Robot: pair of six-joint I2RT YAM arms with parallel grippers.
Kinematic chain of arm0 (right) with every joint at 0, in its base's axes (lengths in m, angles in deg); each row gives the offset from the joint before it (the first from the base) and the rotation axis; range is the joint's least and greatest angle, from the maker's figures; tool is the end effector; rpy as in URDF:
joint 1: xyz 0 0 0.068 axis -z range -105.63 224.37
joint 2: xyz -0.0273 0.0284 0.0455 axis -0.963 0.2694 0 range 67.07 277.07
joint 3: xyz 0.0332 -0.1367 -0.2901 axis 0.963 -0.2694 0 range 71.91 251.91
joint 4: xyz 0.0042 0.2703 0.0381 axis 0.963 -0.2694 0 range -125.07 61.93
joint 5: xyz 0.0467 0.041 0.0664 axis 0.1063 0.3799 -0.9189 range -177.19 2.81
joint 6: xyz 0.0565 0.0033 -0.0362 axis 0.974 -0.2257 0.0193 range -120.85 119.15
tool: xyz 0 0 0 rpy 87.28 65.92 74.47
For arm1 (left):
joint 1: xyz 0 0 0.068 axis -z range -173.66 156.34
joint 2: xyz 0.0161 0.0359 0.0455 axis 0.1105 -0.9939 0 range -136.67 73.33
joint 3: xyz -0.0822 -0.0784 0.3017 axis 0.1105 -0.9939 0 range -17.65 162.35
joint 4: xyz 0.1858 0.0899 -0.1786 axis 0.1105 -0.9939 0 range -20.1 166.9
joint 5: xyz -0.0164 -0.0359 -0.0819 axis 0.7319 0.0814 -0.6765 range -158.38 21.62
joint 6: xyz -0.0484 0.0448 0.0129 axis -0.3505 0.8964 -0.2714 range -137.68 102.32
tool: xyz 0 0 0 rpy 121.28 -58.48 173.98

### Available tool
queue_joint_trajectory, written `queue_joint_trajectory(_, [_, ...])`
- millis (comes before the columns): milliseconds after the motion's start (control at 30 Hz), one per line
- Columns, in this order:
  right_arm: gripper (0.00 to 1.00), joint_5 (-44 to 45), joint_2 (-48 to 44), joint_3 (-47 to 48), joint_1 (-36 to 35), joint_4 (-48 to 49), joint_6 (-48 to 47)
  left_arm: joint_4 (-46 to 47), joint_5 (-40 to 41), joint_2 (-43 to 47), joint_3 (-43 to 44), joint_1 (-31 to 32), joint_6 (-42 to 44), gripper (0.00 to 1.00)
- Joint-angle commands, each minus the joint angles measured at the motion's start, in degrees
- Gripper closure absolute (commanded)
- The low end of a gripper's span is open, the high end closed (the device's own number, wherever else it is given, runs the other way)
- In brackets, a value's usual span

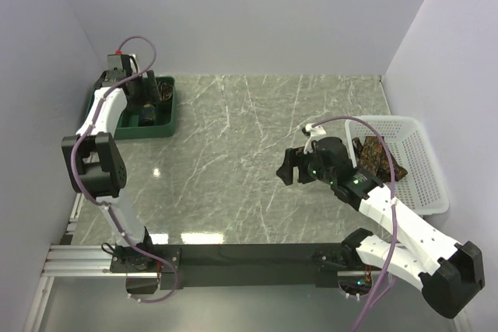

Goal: Roll the ties
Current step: Place the rolled tie into the container

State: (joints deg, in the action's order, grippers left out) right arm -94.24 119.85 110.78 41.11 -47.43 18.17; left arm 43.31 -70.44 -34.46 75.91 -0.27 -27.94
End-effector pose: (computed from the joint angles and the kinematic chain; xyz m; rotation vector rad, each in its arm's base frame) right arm 0.1636 0.1152 0.2909 -0.3485 2.1935 0.6508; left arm 0.4631 0.0518 0.3138 -0.3364 2.3821 -0.0729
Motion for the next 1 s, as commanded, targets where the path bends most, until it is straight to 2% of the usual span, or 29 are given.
queue_joint_trajectory(0, [0.14, 0.72, -1.71, -0.11, -0.23, 0.55, -0.04, 3.17, 1.62, 4.69, -2.06, 0.02, -2.13, 0.01])
queue_joint_trajectory(67, [0.14, 1.07, -2.15, -0.02, -0.14, 0.20, -0.04, 3.61, 1.63, 5.65, -3.47, -0.07, -2.48, 0.00])
queue_joint_trajectory(200, [0.14, 2.47, -3.03, 0.50, -0.23, -0.77, -0.66, 5.36, 1.80, 11.10, -6.45, 0.02, -3.88, 0.07])
queue_joint_trajectory(367, [0.14, 6.95, -6.00, 3.83, -0.14, -4.19, -2.58, 7.21, 1.89, 20.93, -12.51, 0.02, -6.52, 0.01])
queue_joint_trajectory(633, [0.12, 29.42, -14.09, 12.01, -0.23, -14.99, -1.98, 6.43, 3.21, 45.97, -23.14, -0.07, -9.42, 0.00])
queue_joint_trajectory(733, [0.12, 36.20, -18.21, 14.73, -0.23, -18.00, -0.57, 3.62, 3.21, 55.82, -24.65, 0.37, -10.21, 0.01])
queue_joint_trajectory(833, [0.07, 40.17, -23.83, 14.83, -0.14, -18.62, -0.92, -2.00, 5.84, 63.91, -23.16, 2.12, -10.13, 0.01])
queue_joint_trajectory(933, [0.05, 43.96, -29.98, 13.78, -0.23, -18.18, -2.06, -8.15, 10.31, 71.03, -20.71, 5.97, -10.13, 0.01])
queue_joint_trajectory(967, [0.05, 45.53, -31.58, 13.08, -0.23, -17.83, -3.19, -10.43, 15.46, 73.49, -20.00, 8.08, -10.56, 0.01])
